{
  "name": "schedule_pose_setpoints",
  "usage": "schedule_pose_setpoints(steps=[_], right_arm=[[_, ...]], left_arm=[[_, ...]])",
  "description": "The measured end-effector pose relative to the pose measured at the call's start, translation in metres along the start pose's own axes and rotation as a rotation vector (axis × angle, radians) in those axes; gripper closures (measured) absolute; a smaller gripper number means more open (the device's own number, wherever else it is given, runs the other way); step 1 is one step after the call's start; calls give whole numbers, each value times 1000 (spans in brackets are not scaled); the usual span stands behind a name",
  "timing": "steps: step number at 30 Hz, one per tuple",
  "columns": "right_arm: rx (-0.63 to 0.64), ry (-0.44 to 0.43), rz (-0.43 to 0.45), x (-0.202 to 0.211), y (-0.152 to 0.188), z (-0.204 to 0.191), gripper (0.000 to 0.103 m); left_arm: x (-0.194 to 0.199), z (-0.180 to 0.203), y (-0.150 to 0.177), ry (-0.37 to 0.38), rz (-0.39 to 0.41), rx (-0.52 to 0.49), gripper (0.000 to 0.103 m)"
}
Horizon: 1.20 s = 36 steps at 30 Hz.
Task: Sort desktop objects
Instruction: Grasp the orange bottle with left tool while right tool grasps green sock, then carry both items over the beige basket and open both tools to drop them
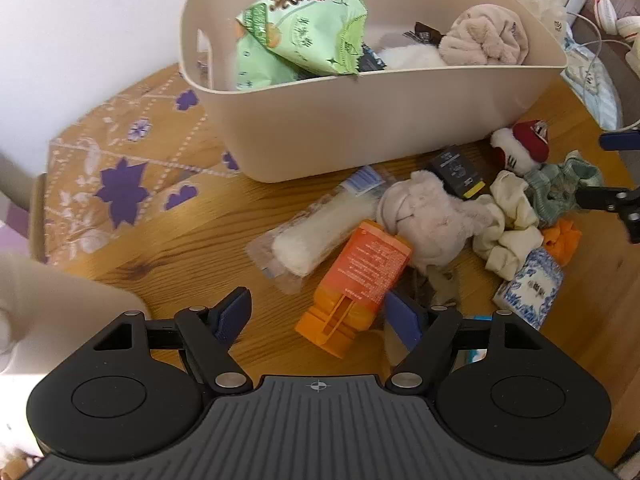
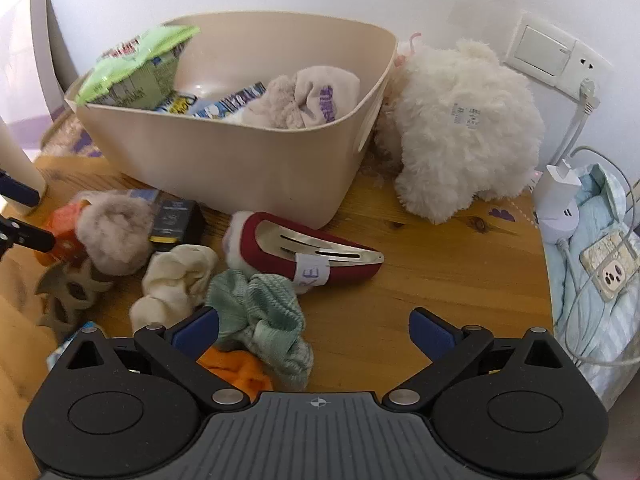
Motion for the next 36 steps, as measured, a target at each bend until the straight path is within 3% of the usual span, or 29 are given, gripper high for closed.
schedule_pose_setpoints(steps=[8,10,14,19,21,24,36], right_arm=[[6,-1,-29,-13,-1,-3,13],[8,-3,-35,-14,-1,-4,17],[-4,-9,-47,-16,1,-4,32],[-13,-22,-62,-18,4,-4,52],[-14,-31,-66,-17,4,-6,70],[-7,-35,-64,-15,6,-9,85],[-22,-49,-26,3,6,-4,89]], left_arm=[[-19,10,-3,38,-32,-5,28],[-22,12,-3,40,-40,-11,33],[-26,16,-5,53,-50,-2,38],[-25,21,-4,107,-59,-1,55],[-25,25,-4,108,-56,-20,56],[-23,29,-5,96,-42,-37,57],[-4,26,-3,114,6,-1,61]])
Point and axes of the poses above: each gripper's, at about its wrist camera, not at the fingertips, and x roughly against the way its jaws point, z to its right, y to its underside, the point moved 8 cm from there along -x, roughly the way its jaws point, and after that the axes turned 7 degrees about -y, right-handed, at the moved point
